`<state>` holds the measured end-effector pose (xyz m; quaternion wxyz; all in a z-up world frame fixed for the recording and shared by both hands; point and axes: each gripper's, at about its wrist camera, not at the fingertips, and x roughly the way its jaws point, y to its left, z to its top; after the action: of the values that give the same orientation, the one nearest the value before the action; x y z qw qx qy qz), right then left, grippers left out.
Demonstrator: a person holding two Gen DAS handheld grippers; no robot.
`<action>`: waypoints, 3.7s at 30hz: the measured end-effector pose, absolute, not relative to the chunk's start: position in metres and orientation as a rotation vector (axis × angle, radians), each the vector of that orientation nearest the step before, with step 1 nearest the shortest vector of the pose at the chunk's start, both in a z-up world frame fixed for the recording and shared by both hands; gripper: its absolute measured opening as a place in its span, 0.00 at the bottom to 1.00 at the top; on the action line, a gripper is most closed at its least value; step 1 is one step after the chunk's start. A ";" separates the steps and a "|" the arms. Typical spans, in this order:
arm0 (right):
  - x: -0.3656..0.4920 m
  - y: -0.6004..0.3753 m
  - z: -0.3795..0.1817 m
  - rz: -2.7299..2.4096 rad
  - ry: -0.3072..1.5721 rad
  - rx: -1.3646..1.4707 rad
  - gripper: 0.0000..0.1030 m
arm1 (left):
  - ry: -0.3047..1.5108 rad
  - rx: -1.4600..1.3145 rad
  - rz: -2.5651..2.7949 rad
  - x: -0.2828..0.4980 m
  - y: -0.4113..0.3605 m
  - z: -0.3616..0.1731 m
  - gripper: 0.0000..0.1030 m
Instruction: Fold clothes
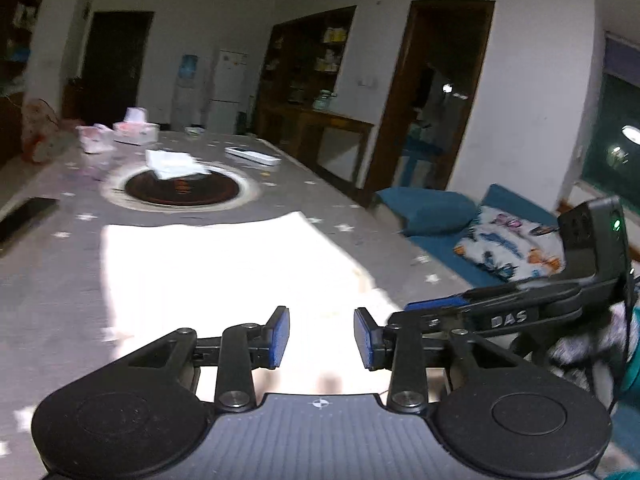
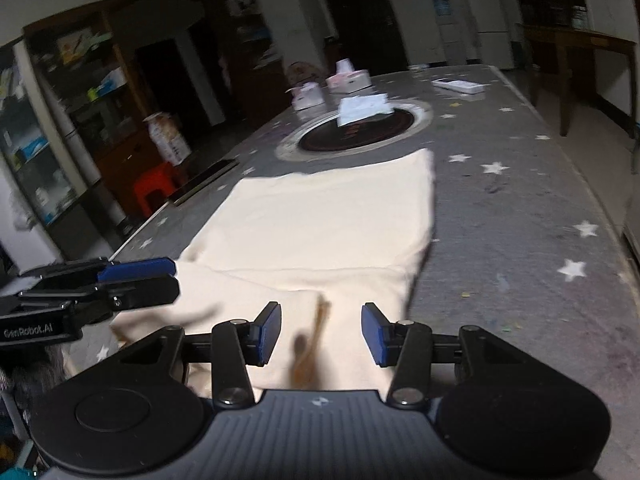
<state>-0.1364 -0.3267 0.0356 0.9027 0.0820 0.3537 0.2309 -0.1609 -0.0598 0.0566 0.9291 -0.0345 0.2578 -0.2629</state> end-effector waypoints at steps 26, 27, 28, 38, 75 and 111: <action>-0.136 -0.287 0.052 0.483 0.712 -0.015 0.05 | 0.622 0.058 -0.360 -0.196 0.009 0.018 0.39; -0.136 -0.285 0.056 0.485 0.698 -0.030 0.05 | 0.620 0.065 -0.361 -0.196 0.009 0.018 0.37; -0.135 -0.283 0.061 0.486 0.682 -0.046 0.05 | 0.618 0.072 -0.362 -0.196 0.008 0.017 0.31; -0.139 -0.280 0.115 0.481 0.506 -0.136 0.04 | 0.574 0.150 -0.377 -0.202 -0.002 0.020 0.04; -0.121 -0.290 0.026 0.474 0.706 -0.057 0.18 | 0.684 0.060 -0.398 -0.088 -0.006 0.024 0.10; -0.130 -0.292 0.031 0.506 0.689 -0.079 0.34 | 0.683 0.231 -0.347 -0.076 -0.006 0.021 0.14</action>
<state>-0.1303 -0.2923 0.0313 0.9093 -0.0381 0.3340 0.2454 -0.0758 -0.0062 0.0212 0.9210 0.1126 0.3324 -0.1689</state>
